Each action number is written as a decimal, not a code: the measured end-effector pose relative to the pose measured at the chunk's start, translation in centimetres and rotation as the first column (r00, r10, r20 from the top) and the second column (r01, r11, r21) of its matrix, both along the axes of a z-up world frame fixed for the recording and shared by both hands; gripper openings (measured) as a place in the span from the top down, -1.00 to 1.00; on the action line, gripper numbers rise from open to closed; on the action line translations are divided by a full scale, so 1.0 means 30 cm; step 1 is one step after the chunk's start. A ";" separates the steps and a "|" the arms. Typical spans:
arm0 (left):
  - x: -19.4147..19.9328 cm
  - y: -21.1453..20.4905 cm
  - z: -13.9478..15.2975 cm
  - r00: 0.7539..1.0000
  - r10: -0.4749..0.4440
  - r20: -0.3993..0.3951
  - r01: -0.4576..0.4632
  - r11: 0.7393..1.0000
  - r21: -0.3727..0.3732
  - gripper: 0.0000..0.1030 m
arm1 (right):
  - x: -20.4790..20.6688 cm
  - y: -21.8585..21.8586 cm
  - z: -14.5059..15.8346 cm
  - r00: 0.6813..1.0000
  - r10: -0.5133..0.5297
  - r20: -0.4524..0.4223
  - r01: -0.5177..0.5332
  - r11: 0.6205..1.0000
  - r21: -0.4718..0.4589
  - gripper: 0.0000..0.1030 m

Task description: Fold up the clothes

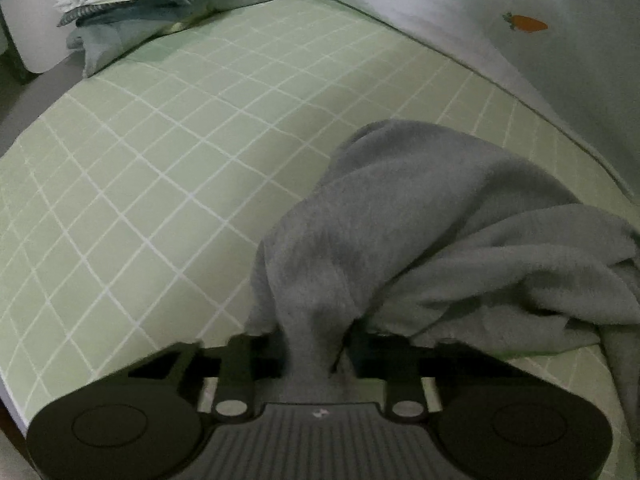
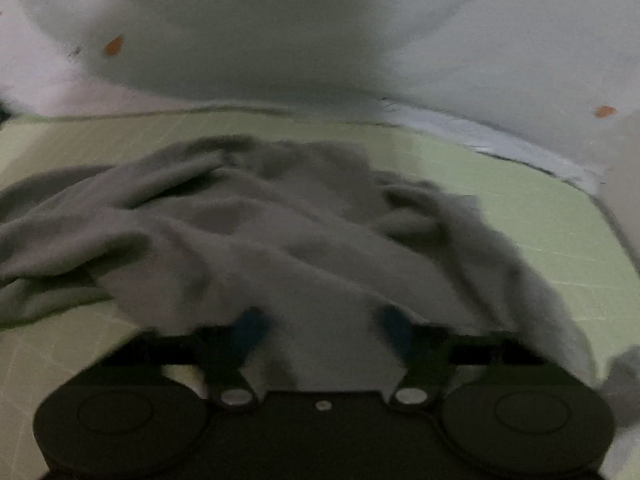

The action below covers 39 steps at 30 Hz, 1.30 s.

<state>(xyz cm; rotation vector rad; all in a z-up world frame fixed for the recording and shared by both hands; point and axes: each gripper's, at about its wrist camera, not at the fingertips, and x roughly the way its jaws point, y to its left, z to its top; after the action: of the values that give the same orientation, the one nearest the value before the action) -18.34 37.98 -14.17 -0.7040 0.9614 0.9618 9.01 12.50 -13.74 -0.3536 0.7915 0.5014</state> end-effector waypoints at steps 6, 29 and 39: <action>-0.050 0.056 0.078 0.998 0.025 0.058 -0.031 0.995 0.099 0.72 | -0.066 -0.033 0.070 0.999 -0.037 0.008 0.037 0.998 0.048 0.90; -0.559 0.161 0.223 0.980 0.199 0.029 -0.198 0.927 0.320 0.55 | -0.657 -0.152 0.124 0.968 0.078 -0.237 -0.027 0.977 0.211 0.86; -0.402 -0.087 0.204 0.989 -0.095 0.109 0.074 0.981 0.179 -0.41 | -0.601 -0.189 0.146 0.980 -0.044 -0.192 0.088 0.969 0.230 -0.30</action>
<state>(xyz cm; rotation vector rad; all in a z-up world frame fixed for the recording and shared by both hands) -30.39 35.38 -8.04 -0.5608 0.7872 0.9075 -9.03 6.83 -9.37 -0.0580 0.9097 0.5650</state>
